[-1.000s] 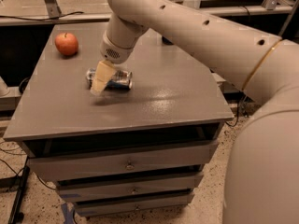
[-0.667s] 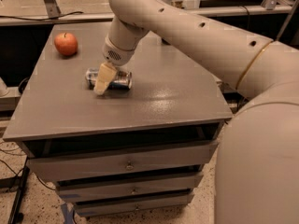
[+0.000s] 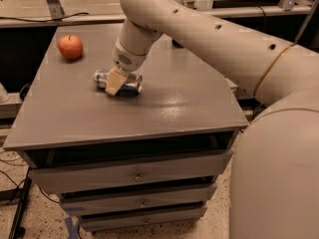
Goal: Pick redbull can
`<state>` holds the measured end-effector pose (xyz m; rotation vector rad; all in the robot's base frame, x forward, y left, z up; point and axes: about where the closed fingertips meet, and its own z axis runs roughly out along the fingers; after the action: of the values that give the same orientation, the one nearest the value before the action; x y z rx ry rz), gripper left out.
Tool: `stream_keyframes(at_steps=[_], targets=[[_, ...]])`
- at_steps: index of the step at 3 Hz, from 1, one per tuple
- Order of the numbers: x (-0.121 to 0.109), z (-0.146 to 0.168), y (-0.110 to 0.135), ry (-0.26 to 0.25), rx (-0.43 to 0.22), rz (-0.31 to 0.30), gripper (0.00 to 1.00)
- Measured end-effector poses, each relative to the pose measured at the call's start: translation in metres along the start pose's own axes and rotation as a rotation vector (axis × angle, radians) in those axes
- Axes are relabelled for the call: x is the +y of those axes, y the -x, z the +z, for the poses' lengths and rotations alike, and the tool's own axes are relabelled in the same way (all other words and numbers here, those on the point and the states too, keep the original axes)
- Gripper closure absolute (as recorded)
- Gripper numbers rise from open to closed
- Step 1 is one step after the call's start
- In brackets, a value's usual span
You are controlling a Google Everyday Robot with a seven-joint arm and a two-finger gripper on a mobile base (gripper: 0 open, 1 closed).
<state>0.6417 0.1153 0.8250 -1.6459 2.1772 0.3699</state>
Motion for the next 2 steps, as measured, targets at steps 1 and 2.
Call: stream_keyframes(at_steps=[1,2], targets=[[0.000,-0.005,0.002,0.000,0.000,0.000,0.89],[0.016,-0.046,0.035,-0.007,-0.065,-0.052,1.00]])
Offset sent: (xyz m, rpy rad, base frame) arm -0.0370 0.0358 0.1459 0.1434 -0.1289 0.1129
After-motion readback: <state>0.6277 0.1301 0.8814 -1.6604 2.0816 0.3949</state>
